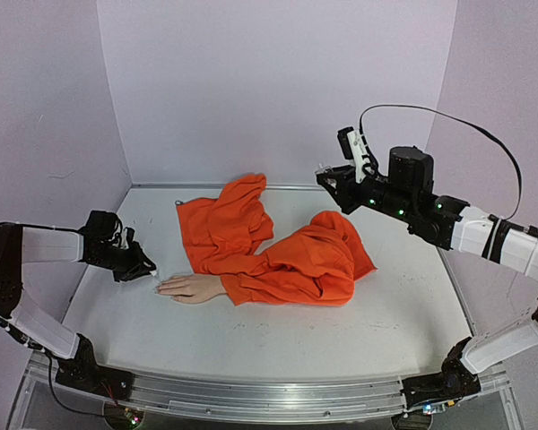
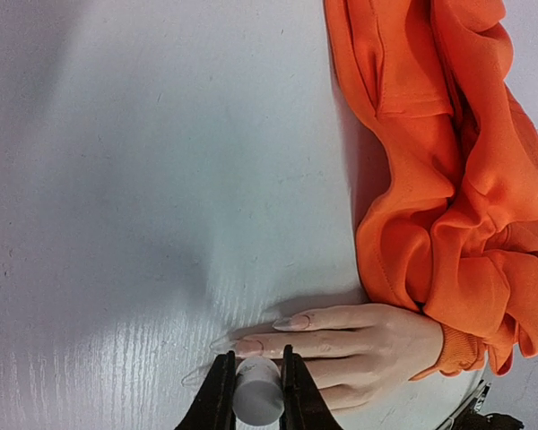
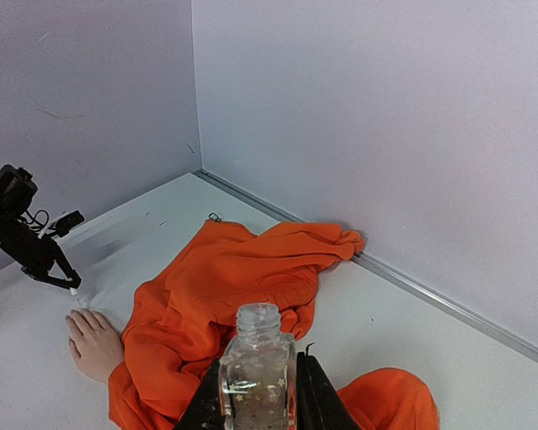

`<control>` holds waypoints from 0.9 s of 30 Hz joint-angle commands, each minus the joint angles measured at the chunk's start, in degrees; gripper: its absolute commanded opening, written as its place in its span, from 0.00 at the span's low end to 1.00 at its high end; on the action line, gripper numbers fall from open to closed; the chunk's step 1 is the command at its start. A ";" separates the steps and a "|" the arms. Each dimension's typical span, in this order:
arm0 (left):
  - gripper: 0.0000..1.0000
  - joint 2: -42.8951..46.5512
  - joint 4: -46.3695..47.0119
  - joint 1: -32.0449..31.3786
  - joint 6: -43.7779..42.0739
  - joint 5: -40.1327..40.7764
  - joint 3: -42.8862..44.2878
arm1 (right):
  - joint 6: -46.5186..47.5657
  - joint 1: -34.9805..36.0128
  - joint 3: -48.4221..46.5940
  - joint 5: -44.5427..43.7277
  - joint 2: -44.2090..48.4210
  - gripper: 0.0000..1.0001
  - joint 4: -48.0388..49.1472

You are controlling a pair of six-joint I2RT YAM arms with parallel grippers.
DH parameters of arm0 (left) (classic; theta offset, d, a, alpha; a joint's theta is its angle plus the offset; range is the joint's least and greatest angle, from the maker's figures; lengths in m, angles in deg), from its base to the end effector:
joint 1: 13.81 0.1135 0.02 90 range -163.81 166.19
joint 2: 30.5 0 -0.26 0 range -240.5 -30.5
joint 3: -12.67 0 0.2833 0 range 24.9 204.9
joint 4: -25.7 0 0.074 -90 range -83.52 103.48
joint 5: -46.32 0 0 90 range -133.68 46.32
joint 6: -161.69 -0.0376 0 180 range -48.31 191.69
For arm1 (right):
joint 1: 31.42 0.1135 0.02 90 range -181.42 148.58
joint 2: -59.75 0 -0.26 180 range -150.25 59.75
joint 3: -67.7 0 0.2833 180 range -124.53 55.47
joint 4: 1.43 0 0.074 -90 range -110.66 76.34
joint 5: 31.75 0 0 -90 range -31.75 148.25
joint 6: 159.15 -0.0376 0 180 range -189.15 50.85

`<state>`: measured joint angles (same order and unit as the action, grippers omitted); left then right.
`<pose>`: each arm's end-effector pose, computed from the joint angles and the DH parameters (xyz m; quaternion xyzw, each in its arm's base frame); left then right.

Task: Paint the nails

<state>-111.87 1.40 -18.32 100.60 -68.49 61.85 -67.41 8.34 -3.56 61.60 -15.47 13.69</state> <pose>0.2783 -0.0378 0.1295 -0.1371 0.9272 -0.2780 0.2105 0.2644 0.2228 0.3669 -0.2460 0.5856 0.2691 0.7240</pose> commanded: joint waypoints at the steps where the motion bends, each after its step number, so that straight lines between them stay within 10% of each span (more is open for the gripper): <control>1: 0.00 -0.79 3.27 0.38 -0.74 -1.75 0.07 | -0.24 -0.31 -3.72 -0.29 0.61 0.00 2.48; 27: 0.00 -2.66 3.97 1.25 -1.68 -2.54 0.14 | -0.77 -0.31 -4.16 0.59 0.25 0.00 2.36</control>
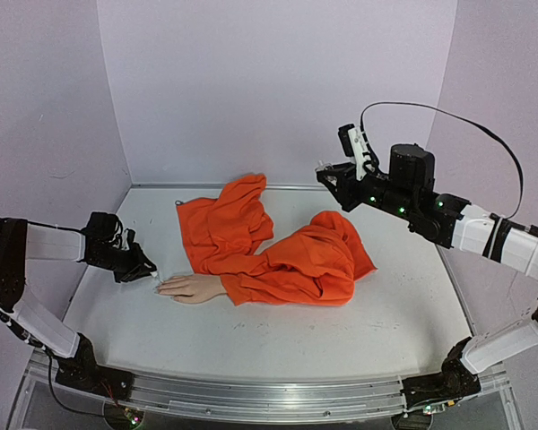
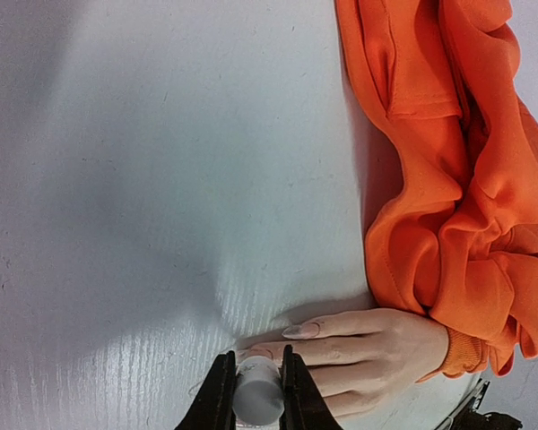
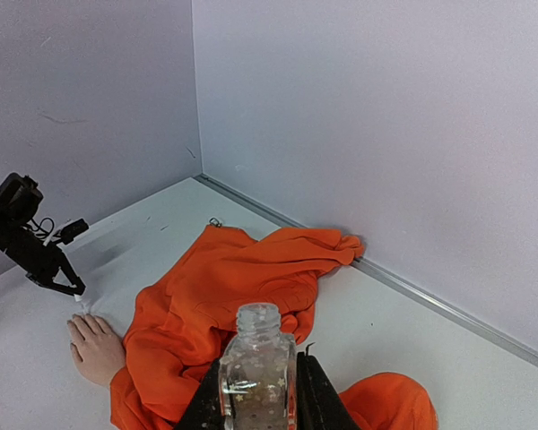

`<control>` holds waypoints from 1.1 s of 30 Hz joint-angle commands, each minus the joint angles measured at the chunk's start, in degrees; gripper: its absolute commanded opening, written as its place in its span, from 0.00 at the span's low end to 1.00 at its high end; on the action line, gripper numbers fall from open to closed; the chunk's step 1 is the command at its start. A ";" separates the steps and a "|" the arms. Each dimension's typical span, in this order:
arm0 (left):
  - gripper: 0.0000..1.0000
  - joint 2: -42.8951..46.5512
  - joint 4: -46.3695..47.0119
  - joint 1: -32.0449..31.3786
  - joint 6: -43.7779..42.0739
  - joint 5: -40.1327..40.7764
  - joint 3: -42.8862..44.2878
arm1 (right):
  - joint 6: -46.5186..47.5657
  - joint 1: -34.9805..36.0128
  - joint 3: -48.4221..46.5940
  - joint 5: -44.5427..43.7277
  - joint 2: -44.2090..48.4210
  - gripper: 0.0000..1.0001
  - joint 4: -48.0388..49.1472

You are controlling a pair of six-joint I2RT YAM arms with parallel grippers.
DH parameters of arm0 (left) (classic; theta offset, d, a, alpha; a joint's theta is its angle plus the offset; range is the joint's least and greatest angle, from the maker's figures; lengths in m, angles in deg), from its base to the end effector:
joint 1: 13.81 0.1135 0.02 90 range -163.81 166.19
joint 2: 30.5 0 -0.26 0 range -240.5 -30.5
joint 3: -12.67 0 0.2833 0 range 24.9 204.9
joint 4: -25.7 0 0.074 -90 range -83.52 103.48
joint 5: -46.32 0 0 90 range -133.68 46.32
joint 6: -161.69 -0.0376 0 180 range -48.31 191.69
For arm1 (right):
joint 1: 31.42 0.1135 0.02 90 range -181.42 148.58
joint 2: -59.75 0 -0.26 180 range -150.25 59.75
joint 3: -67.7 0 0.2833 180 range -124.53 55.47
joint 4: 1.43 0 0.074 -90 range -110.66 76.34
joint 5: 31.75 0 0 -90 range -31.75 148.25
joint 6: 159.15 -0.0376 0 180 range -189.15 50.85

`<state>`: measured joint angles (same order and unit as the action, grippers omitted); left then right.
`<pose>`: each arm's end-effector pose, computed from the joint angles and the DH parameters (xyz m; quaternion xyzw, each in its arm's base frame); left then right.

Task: Paint the nails

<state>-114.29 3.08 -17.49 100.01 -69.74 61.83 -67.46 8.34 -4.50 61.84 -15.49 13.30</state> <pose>0.2816 -0.0347 0.1203 -0.1373 0.9268 -0.2836 0.2044 0.2644 0.2230 0.3725 -0.2461 0.5817 0.2715 0.7262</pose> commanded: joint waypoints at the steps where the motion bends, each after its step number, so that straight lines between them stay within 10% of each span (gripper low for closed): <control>1: 0.00 -0.23 2.30 0.44 -1.07 -1.21 0.16 | -0.73 -0.31 -3.23 0.36 0.27 0.00 2.81; 33: 0.00 -1.73 3.19 0.98 -1.51 -0.65 0.21 | -1.25 -0.36 -3.65 1.19 -0.43 0.00 2.77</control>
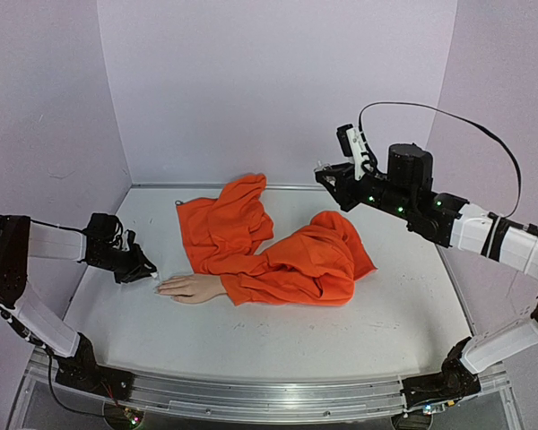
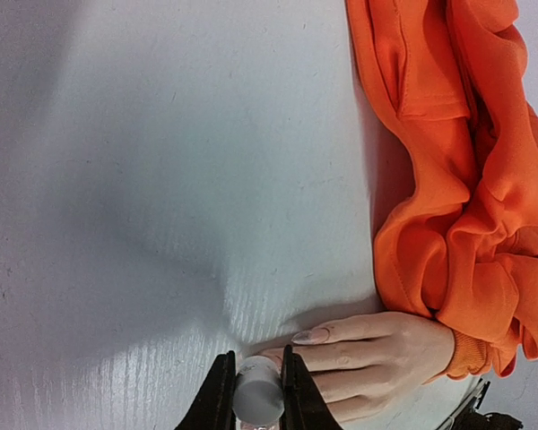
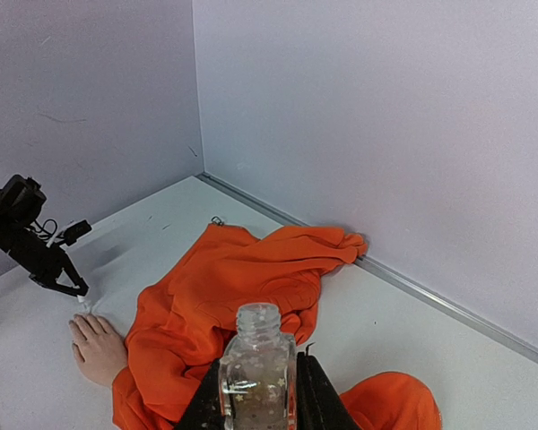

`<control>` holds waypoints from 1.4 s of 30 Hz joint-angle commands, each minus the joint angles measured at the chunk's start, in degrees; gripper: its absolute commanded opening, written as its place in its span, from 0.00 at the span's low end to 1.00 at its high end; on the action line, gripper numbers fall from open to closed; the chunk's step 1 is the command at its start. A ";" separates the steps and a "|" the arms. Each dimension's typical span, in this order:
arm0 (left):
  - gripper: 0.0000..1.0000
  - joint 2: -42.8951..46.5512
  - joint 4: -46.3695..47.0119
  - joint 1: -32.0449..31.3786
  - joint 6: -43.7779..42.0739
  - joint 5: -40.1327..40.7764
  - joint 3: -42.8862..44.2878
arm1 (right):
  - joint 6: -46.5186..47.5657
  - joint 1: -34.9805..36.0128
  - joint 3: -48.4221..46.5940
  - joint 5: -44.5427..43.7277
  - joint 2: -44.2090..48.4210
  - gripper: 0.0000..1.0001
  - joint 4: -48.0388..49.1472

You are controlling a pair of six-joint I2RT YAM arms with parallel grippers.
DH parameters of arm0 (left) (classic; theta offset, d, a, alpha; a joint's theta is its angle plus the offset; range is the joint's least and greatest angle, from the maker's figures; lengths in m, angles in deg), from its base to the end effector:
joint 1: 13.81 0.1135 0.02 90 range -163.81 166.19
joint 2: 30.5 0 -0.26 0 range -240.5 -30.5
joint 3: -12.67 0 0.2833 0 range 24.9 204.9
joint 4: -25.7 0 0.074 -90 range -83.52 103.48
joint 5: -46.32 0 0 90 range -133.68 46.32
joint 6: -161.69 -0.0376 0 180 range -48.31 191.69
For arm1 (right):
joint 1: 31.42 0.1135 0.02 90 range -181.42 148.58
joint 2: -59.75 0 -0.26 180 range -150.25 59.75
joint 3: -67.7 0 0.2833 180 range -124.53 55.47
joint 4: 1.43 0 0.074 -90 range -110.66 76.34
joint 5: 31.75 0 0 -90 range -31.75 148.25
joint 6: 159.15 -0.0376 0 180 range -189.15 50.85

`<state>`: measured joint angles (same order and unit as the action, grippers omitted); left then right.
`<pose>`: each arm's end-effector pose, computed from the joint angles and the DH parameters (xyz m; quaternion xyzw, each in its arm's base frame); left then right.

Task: Paint the nails

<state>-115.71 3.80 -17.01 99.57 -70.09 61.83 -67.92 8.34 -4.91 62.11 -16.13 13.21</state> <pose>0.2831 -0.0326 0.1146 -0.1384 0.9276 -0.2835 0.2001 0.2665 0.2250 0.3715 -0.2461 0.5840 0.2753 0.7229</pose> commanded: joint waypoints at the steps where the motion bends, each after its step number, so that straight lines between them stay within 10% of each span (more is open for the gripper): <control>1: 0.00 -0.31 2.53 0.48 -1.07 -0.32 0.17 | -0.80 -0.31 -3.25 0.97 0.20 0.00 2.86; 42: 0.00 4.76 2.65 1.89 -1.07 -1.10 -1.38 | -0.80 -0.32 -3.61 1.62 -0.59 0.00 2.91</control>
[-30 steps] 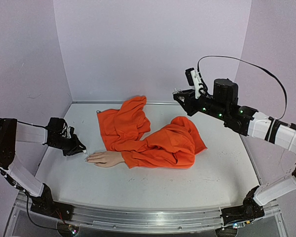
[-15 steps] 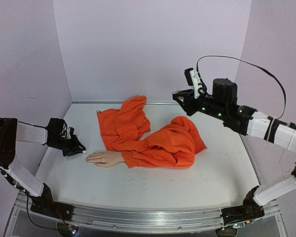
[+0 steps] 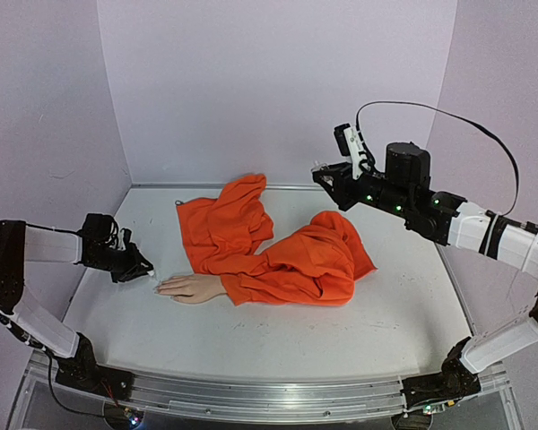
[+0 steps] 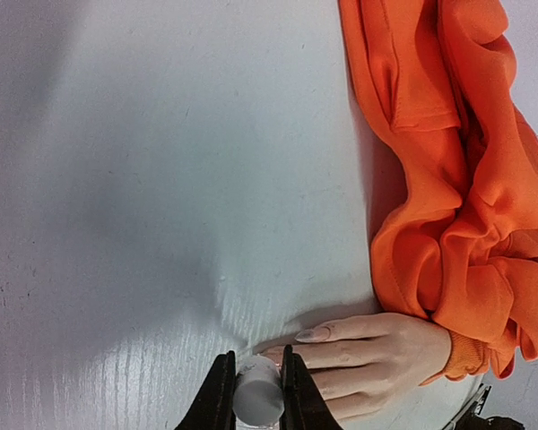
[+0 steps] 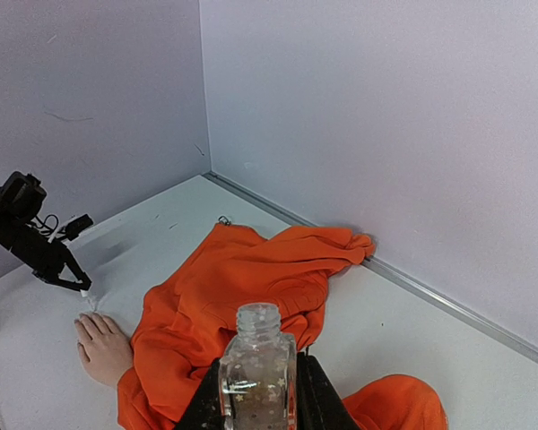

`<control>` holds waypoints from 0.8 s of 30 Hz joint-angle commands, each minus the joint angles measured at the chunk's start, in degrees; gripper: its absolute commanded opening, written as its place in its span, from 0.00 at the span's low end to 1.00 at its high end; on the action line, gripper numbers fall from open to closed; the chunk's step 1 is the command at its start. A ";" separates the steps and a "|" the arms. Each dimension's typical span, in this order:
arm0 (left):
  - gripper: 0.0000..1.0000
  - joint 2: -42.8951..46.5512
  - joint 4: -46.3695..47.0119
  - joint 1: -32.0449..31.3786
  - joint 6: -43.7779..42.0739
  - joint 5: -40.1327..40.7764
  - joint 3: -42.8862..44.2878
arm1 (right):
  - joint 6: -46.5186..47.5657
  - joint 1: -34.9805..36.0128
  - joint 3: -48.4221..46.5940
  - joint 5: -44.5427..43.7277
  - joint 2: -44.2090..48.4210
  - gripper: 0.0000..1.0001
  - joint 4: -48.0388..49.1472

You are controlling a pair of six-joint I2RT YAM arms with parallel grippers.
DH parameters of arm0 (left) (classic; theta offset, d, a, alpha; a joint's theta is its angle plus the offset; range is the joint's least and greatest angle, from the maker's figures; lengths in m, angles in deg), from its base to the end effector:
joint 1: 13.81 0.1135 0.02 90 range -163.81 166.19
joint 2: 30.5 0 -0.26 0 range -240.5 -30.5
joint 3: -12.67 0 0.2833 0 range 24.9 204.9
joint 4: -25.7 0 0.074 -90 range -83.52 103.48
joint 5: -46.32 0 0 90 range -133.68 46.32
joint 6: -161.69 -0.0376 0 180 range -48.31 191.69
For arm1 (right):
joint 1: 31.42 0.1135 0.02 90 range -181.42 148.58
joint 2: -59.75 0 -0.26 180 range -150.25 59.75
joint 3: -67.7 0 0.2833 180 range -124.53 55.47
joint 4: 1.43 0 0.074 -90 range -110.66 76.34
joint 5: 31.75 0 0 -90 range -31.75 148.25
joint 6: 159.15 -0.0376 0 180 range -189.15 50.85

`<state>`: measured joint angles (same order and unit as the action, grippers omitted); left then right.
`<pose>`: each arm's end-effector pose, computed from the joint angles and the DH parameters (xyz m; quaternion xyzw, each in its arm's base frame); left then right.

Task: Paint the nails

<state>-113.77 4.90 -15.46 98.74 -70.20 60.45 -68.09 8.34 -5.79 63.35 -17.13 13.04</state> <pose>0.2793 -0.0248 0.1177 -0.1399 0.9234 -0.2826 0.2190 0.2693 0.2284 0.3714 -0.2536 0.5831 0.2822 0.7184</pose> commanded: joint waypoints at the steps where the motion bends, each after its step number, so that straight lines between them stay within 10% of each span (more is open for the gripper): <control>1: 0.00 2.75 1.47 0.33 -0.24 -1.10 -0.04 | -0.62 -0.31 -2.71 0.38 0.50 0.00 3.07; 24: 0.00 -1.53 1.68 0.33 -0.88 -3.38 2.18 | -0.62 -0.31 -2.84 0.56 0.46 0.00 3.13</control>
<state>-116.08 4.98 -15.46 98.66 -74.05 60.58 -68.09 8.34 -5.79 63.37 -17.13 13.04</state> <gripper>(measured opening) 0.154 0.221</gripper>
